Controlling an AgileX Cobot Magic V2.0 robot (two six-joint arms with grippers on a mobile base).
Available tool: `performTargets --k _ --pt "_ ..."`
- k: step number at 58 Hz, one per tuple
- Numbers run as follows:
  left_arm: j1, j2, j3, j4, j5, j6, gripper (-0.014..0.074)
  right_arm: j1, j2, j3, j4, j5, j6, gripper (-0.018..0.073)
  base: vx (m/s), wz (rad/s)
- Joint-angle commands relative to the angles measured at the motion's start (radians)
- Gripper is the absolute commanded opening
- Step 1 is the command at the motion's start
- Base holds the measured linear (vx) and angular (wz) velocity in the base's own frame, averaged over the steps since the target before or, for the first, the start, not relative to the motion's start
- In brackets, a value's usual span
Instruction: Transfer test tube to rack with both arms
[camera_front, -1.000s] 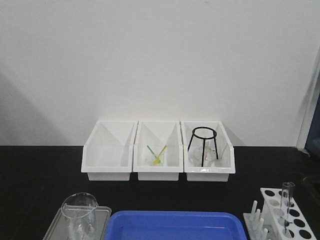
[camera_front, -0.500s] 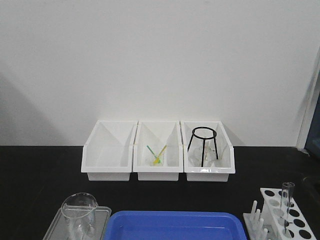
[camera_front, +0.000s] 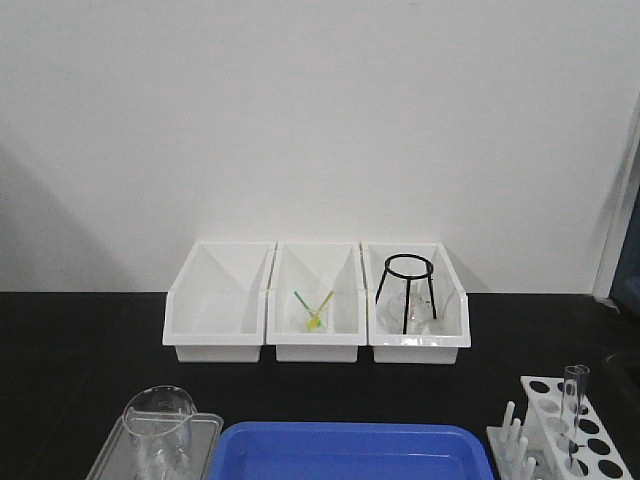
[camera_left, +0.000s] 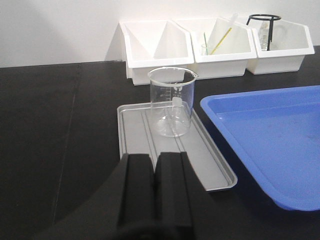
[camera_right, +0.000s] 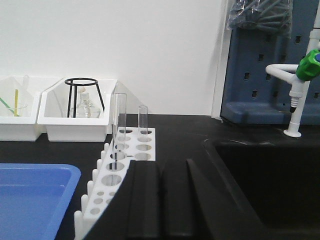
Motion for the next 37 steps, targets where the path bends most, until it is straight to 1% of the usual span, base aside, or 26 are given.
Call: performTargets --k 1,37 --pt "0.002 -0.014 -0.028 -0.004 -0.079 -0.008 -0.0007 -0.002 -0.007 0.021 -0.015 -0.054 0.001 -0.0011 0.00 0.00" --pt "0.002 -0.014 -0.028 -0.004 -0.079 -0.008 -0.0007 -0.002 -0.011 0.021 -0.014 -0.045 0.001 -0.0011 0.00 0.00"
